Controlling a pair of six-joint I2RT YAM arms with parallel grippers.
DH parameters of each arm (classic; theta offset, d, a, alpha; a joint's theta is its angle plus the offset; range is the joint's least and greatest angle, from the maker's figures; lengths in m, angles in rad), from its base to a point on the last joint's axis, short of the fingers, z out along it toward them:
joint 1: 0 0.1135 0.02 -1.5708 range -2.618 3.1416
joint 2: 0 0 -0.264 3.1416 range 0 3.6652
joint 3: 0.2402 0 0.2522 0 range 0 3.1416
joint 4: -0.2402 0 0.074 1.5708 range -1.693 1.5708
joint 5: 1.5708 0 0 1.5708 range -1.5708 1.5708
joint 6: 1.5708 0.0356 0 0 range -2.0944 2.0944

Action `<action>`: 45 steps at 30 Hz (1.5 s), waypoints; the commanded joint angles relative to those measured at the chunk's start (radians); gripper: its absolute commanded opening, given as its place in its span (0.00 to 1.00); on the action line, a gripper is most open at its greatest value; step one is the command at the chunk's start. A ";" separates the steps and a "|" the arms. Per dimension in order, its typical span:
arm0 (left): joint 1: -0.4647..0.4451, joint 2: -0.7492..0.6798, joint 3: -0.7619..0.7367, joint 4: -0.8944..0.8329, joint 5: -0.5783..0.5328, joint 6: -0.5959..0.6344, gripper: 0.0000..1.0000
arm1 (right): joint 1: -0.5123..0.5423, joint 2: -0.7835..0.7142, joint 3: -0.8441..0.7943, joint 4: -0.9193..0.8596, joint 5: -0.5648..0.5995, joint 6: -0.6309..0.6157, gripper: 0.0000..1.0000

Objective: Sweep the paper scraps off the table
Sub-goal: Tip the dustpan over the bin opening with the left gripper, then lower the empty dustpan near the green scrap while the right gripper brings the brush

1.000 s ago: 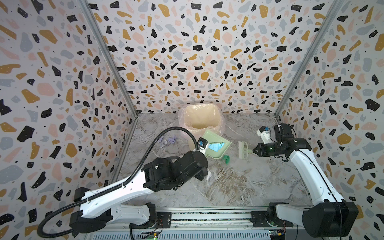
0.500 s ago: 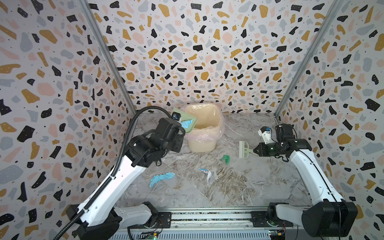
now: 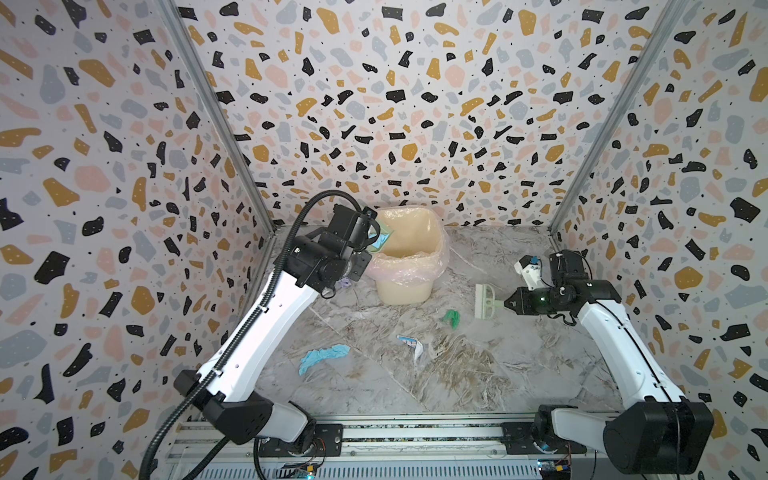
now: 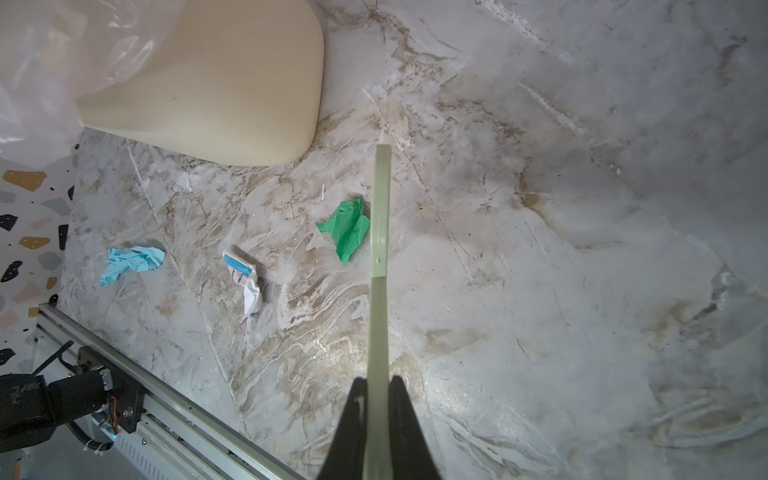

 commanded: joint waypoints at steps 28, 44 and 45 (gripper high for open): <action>-0.199 0.221 0.033 0.177 -0.549 0.440 0.00 | 0.018 -0.041 -0.055 0.011 -0.054 0.019 0.00; -0.210 0.187 0.013 0.229 -0.570 0.450 0.00 | 0.027 -0.045 -0.051 0.003 -0.033 0.028 0.00; -0.210 0.182 0.022 0.226 -0.558 0.438 0.00 | 0.031 -0.044 -0.050 0.002 -0.027 0.027 0.00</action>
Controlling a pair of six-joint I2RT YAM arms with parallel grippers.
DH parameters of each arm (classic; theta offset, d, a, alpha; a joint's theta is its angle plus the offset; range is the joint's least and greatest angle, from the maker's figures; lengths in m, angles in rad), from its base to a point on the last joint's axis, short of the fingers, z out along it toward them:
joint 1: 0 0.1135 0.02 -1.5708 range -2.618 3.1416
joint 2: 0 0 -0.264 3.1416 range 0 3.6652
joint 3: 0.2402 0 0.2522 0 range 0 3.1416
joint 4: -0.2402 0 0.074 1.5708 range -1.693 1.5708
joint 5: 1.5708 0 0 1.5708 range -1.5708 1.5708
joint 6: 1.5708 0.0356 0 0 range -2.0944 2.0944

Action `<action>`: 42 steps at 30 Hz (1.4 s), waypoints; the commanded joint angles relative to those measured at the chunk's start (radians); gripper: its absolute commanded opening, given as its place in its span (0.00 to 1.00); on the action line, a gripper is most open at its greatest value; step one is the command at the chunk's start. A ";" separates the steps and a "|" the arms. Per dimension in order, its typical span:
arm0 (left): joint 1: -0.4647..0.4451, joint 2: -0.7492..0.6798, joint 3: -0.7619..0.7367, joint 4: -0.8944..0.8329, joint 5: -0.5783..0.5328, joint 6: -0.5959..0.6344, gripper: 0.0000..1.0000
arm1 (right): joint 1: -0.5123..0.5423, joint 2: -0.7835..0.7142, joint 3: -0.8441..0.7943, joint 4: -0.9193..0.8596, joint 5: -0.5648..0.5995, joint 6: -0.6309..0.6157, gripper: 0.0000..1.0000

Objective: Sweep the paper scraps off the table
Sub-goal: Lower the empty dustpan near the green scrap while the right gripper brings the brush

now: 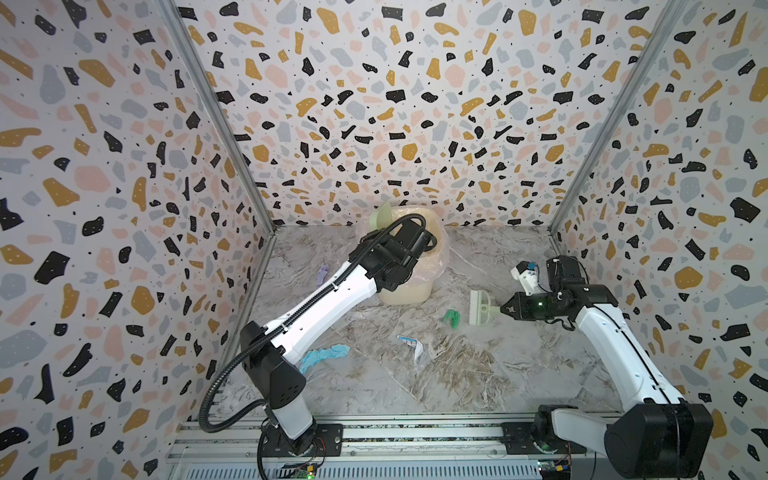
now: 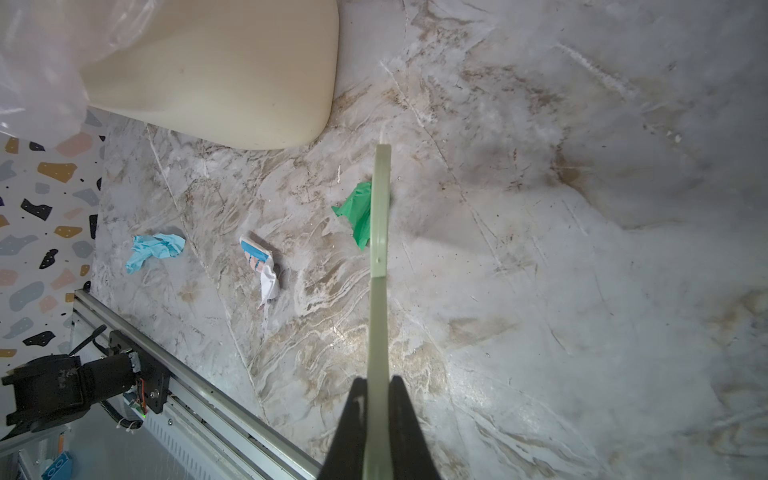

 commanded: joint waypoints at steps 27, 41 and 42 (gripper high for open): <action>-0.279 -0.562 -0.665 0.220 0.668 -0.884 0.00 | 0.515 0.062 0.123 0.014 0.713 -0.399 0.00; -0.381 -0.671 -0.960 0.316 0.769 -1.091 0.00 | 0.723 0.200 0.080 0.156 0.991 -0.744 0.00; -0.388 -0.677 -0.972 0.320 0.772 -1.101 0.00 | 0.725 0.207 0.080 0.170 0.992 -0.770 0.00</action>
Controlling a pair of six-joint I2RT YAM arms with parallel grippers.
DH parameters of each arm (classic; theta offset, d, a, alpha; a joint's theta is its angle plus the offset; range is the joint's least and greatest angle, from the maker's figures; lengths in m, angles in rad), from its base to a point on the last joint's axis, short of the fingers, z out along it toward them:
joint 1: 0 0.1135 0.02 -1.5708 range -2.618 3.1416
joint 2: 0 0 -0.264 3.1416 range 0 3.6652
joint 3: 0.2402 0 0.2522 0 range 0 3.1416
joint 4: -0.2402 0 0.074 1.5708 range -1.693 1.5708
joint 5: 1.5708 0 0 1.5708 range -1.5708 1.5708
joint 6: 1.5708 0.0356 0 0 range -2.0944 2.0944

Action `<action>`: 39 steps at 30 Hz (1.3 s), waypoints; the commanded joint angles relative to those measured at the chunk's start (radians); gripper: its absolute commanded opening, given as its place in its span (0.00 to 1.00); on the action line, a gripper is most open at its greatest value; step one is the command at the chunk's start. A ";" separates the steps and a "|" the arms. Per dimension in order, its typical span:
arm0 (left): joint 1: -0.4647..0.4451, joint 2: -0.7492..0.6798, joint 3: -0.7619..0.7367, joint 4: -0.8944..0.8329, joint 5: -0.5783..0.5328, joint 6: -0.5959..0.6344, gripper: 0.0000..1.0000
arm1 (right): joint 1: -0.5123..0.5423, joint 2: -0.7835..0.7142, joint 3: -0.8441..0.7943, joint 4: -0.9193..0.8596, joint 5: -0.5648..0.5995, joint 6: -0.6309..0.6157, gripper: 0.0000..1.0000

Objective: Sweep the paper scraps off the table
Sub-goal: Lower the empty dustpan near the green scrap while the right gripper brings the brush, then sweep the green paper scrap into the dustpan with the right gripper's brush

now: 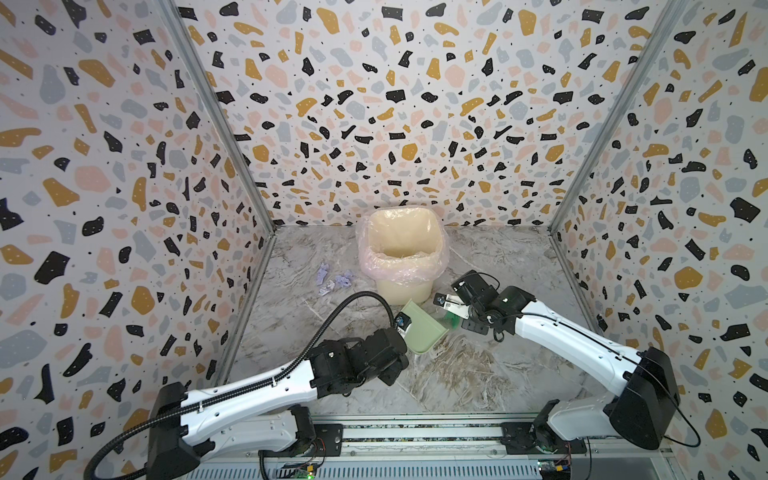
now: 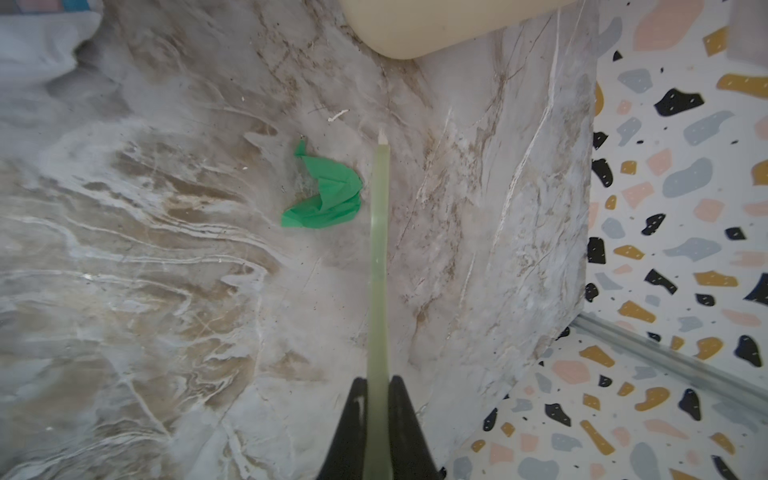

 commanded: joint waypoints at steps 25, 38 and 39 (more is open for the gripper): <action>-0.066 -0.075 -0.138 0.044 0.070 -0.133 0.00 | 0.053 -0.061 -0.034 -0.254 -0.215 -0.307 0.00; -0.160 0.093 -0.157 0.161 0.151 -0.138 0.00 | 0.005 -0.043 0.131 -0.448 -0.236 -0.051 0.00; -0.173 0.111 -0.152 0.165 0.149 -0.138 0.00 | -0.023 -0.019 0.164 -0.467 -0.243 -0.020 0.00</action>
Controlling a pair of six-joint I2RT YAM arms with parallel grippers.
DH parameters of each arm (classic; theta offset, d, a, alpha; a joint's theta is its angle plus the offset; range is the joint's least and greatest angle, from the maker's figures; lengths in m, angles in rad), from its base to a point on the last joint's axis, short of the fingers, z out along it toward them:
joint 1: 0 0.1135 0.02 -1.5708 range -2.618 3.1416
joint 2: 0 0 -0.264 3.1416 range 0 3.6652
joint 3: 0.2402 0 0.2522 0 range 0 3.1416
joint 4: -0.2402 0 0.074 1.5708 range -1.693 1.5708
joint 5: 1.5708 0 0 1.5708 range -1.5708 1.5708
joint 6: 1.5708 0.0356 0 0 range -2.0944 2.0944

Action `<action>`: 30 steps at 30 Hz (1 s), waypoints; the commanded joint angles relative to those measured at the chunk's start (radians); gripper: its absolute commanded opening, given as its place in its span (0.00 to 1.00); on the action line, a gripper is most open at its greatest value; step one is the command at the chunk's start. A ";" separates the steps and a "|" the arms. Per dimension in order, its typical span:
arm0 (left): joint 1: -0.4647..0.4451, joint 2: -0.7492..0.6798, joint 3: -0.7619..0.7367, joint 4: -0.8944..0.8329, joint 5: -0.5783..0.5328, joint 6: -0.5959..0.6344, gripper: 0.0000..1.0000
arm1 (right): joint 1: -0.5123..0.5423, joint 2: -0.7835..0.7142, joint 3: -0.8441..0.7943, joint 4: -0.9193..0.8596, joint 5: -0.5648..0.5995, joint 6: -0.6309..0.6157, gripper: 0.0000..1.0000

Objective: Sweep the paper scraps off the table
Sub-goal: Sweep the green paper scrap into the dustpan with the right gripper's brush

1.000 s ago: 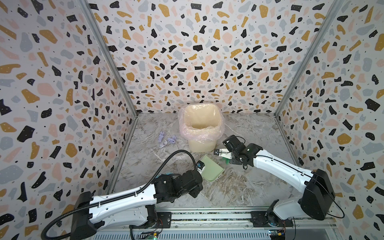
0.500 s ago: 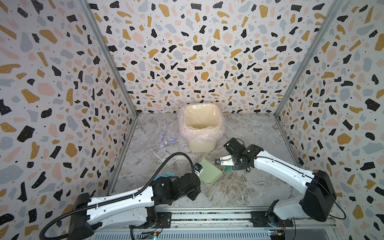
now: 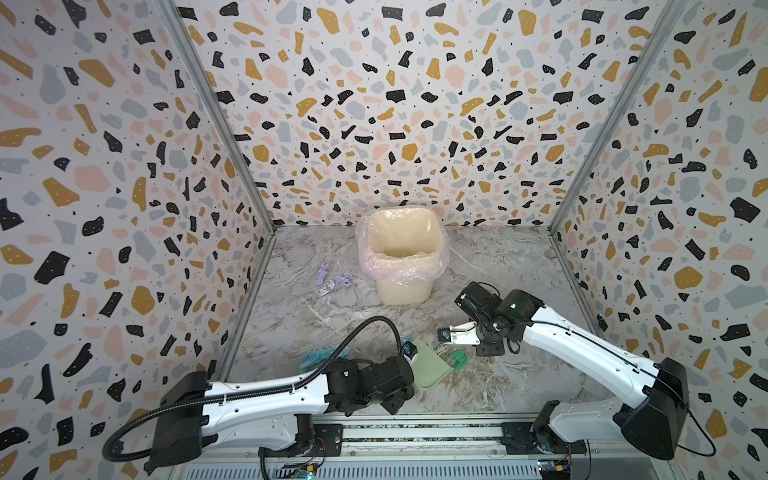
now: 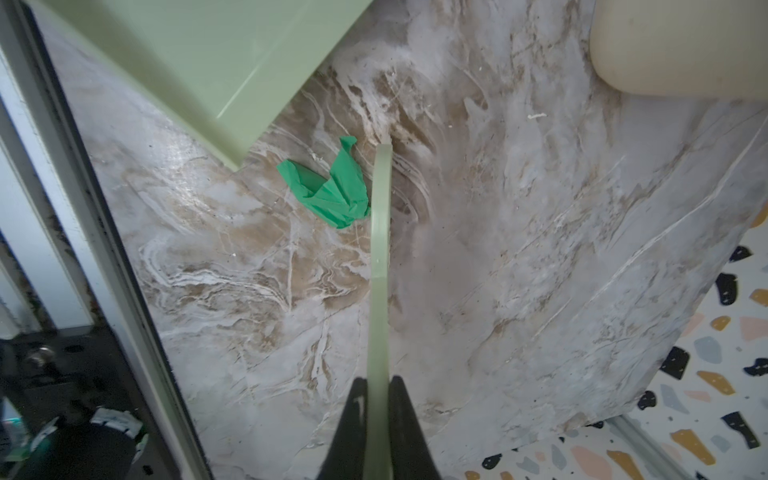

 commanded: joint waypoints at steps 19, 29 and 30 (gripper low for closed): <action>-0.086 0.219 0.109 0.028 -0.016 0.020 0.00 | -0.105 0.168 0.143 -0.159 -0.108 0.389 0.00; -0.086 0.254 0.121 0.028 -0.022 0.014 0.00 | -0.107 0.162 0.124 -0.150 -0.102 0.442 0.00; -0.086 0.257 0.123 0.029 -0.023 0.014 0.00 | -0.108 0.163 0.123 -0.148 -0.108 0.445 0.00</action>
